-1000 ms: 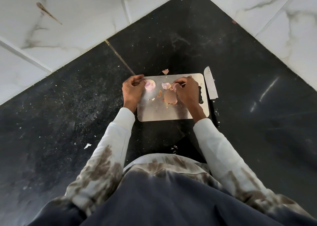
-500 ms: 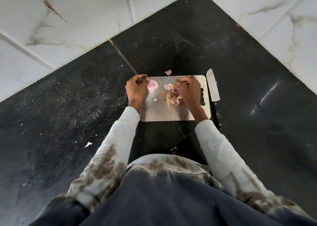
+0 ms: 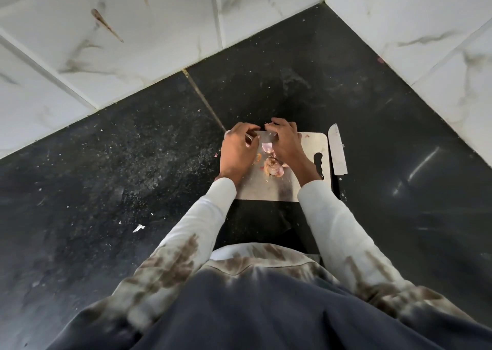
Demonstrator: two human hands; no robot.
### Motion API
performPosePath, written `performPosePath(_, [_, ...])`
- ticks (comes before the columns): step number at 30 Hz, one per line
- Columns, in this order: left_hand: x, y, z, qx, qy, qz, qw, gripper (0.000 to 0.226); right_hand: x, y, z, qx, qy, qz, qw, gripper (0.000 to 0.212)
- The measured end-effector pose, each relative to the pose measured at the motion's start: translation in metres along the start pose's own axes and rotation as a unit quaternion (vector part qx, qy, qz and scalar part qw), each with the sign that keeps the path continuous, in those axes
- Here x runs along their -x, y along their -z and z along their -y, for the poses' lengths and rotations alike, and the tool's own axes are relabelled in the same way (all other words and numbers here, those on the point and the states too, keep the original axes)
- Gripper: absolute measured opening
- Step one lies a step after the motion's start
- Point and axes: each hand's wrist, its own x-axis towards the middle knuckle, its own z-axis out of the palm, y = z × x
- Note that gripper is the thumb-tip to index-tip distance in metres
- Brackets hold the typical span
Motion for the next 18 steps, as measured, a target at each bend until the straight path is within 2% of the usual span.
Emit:
performPosePath(5, [0.002,0.004,0.002,-0.006,-0.028,0.031,0.999,0.021,-0.004,0.0,-0.001,-0.048,-0.023,-0.05,0.997,0.025])
performPosePath(10, [0.005,0.0,0.001,-0.026,-0.047,0.067,0.996,0.02,0.009,0.026,-0.008,-0.159,-0.057,-0.093,0.981,0.022])
performPosePath(12, [0.008,0.002,-0.003,-0.049,-0.058,0.062,0.995,0.019,0.014,0.038,-0.013,-0.148,-0.054,-0.068,0.985,0.017])
performPosePath(15, [0.012,0.001,-0.008,-0.093,-0.076,0.053,0.991,0.019,0.024,0.042,-0.021,-0.113,-0.055,0.018,0.992,0.013])
performPosePath(16, [0.015,0.0,-0.01,-0.107,-0.075,0.054,0.99,0.02,0.028,0.037,-0.023,-0.111,-0.062,0.026,0.992,0.014])
performPosePath(18, [0.02,-0.001,-0.009,-0.121,-0.064,0.049,0.989,0.02,0.038,0.027,-0.027,-0.114,-0.067,-0.005,0.991,0.016])
